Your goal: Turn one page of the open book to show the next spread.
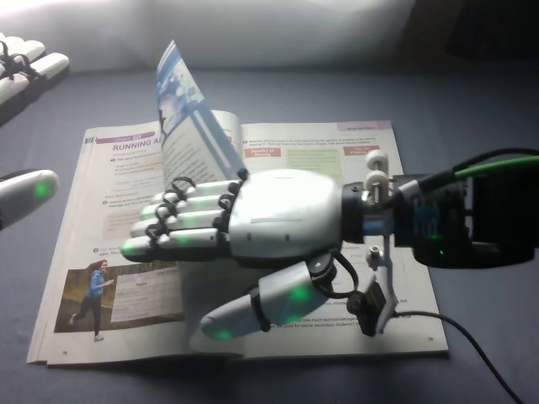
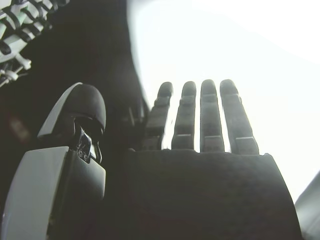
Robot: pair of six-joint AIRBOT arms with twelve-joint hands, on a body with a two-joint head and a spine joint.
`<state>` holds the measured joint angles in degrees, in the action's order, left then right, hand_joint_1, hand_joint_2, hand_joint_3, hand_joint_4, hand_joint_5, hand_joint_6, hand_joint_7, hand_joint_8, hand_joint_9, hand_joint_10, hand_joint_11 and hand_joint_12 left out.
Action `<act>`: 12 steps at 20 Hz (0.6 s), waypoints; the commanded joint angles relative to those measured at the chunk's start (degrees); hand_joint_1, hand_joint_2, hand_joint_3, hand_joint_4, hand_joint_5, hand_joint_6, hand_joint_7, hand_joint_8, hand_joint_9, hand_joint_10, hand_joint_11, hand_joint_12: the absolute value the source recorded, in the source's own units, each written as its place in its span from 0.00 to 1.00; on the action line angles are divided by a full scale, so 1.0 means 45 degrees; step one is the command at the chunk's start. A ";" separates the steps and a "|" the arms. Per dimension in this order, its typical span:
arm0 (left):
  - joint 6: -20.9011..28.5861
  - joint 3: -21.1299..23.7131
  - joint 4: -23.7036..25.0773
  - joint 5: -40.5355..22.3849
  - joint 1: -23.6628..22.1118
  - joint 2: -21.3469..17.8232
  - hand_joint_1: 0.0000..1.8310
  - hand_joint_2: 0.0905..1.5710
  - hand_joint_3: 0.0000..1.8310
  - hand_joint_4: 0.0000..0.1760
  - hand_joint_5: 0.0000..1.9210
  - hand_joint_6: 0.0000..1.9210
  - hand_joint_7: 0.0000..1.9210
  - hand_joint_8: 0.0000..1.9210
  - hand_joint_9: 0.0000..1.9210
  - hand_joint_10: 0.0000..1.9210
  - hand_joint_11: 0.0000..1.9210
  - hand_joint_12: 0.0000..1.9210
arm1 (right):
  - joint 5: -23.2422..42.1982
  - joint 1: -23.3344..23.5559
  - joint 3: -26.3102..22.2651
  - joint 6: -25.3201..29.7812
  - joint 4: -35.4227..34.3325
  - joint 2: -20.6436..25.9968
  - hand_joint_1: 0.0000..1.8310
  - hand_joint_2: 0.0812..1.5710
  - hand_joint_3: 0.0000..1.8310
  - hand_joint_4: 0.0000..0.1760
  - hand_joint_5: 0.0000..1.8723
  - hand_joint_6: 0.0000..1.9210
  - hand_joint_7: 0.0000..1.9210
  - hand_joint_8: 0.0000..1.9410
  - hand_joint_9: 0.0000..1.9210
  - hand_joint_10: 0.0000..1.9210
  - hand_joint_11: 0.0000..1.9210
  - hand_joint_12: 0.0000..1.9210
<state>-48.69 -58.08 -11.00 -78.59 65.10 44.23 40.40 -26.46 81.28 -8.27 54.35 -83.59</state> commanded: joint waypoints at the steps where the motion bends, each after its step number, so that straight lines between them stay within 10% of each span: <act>1: -0.0064 -0.0021 -0.0501 -0.1920 -0.0025 -0.0156 0.00 0.91 0.00 0.17 0.03 0.01 0.00 0.00 0.00 0.00 0.01 0.01 | 0.1350 0.0373 0.0044 0.0000 -0.0666 -0.0024 0.00 0.83 0.00 0.00 0.00 0.00 0.00 0.00 0.00 0.00 0.00 0.00; 12: -0.0460 0.0249 -0.1354 -0.3313 0.0433 -0.0734 0.00 0.87 0.00 0.28 0.03 0.00 0.00 0.00 0.00 0.00 0.00 0.09 | 0.1415 0.1584 0.0521 -0.0652 -0.0591 -0.0809 0.00 0.83 0.00 0.00 0.00 0.00 0.00 0.00 0.00 0.00 0.00 0.00</act>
<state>-50.74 -56.95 -15.81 -85.91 67.26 41.39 41.69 -19.55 83.72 -11.42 54.02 -87.11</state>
